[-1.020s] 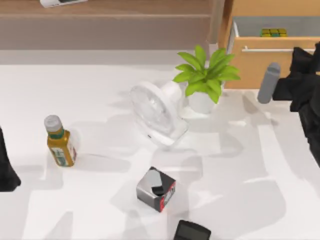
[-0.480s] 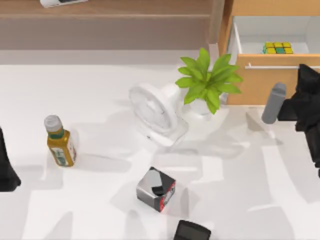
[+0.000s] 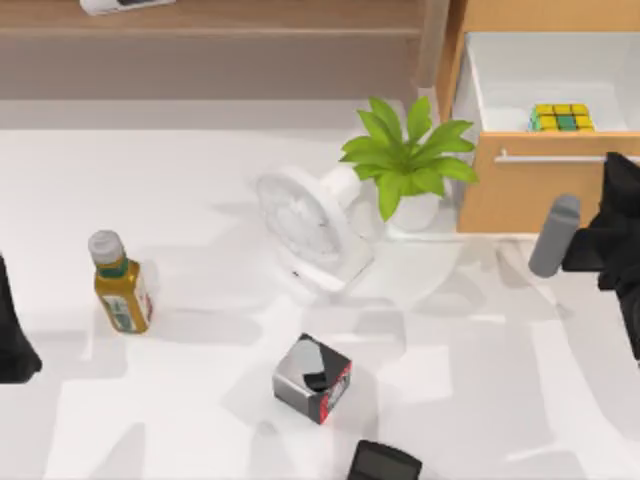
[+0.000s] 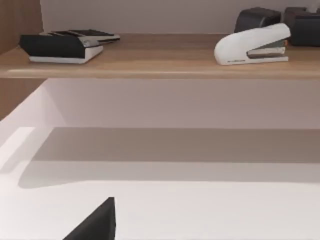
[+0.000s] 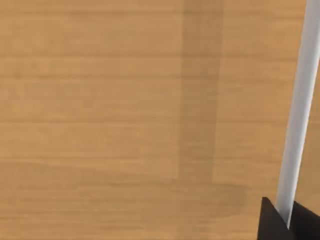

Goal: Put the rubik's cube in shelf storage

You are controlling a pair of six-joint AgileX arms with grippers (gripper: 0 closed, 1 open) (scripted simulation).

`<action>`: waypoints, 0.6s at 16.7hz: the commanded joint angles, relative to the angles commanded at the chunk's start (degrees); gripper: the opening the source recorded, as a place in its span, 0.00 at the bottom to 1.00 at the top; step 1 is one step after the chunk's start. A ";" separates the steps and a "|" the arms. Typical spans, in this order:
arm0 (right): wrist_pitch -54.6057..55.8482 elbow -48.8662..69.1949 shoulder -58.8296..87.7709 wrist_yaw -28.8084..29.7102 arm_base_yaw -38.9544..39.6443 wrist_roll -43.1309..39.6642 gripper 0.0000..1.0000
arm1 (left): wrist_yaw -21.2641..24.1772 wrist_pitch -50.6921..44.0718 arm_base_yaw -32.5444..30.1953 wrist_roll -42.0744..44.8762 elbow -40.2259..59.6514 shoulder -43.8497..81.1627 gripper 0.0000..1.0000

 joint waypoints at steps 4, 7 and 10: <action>4.44 -6.16 -1.68 1.77 1.80 0.04 0.00 | 0.00 0.00 0.00 0.00 0.00 0.00 1.00; 4.93 -6.84 -1.86 1.97 2.00 0.05 0.00 | 0.00 0.00 0.00 0.00 0.00 0.00 1.00; 4.93 -6.84 -1.86 1.97 2.00 0.05 0.08 | 0.00 0.00 0.00 0.00 0.00 0.00 1.00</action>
